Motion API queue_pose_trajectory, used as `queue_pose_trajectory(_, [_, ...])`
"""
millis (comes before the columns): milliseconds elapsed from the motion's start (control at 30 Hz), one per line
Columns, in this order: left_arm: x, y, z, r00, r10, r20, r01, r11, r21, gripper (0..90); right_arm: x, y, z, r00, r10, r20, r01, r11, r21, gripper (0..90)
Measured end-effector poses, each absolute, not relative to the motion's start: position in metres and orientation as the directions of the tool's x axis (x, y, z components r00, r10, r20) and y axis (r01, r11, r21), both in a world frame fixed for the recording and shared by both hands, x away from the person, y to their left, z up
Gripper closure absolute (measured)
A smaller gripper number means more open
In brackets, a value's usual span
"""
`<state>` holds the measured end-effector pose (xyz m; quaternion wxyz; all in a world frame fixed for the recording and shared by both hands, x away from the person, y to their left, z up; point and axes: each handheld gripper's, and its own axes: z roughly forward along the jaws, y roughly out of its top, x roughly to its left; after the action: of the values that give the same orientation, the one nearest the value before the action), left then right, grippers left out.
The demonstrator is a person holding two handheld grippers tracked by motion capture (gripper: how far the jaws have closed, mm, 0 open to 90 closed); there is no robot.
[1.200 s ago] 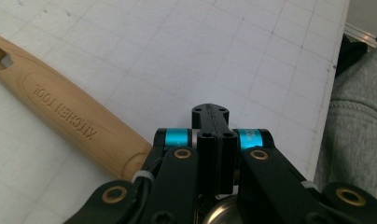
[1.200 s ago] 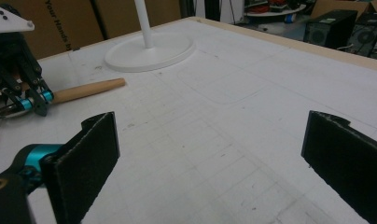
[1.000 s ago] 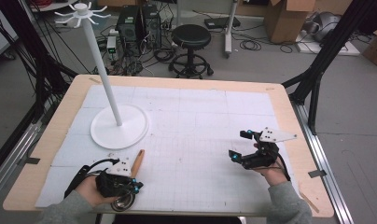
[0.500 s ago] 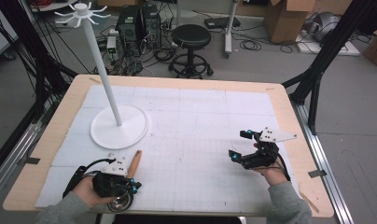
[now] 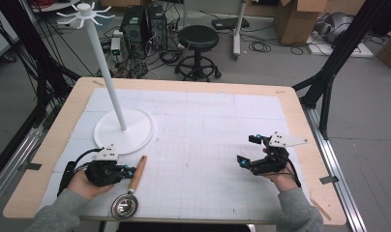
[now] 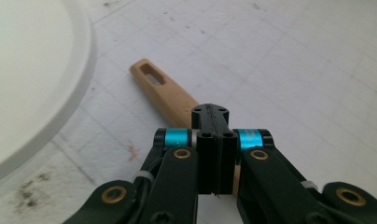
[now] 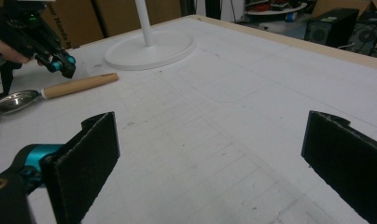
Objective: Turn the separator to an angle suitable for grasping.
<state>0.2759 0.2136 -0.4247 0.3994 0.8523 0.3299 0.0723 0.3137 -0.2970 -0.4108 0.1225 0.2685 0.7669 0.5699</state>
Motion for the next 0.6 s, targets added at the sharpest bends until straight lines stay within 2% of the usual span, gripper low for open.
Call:
queue_pose_trajectory(300, [0.296,0.217,-0.434,0.743,0.652,-0.153,0.527,-0.428,0.735,89.6,0.313,-0.297,-0.41,-0.828,0.548,0.119,0.272,0.206,0.94,3.3])
queue_pose_trajectory(600, [0.305,0.213,-0.443,0.734,0.668,-0.125,0.529,-0.447,0.721,89.6,0.313,-0.296,-0.411,-0.828,0.547,0.12,0.274,0.208,0.939,3.3])
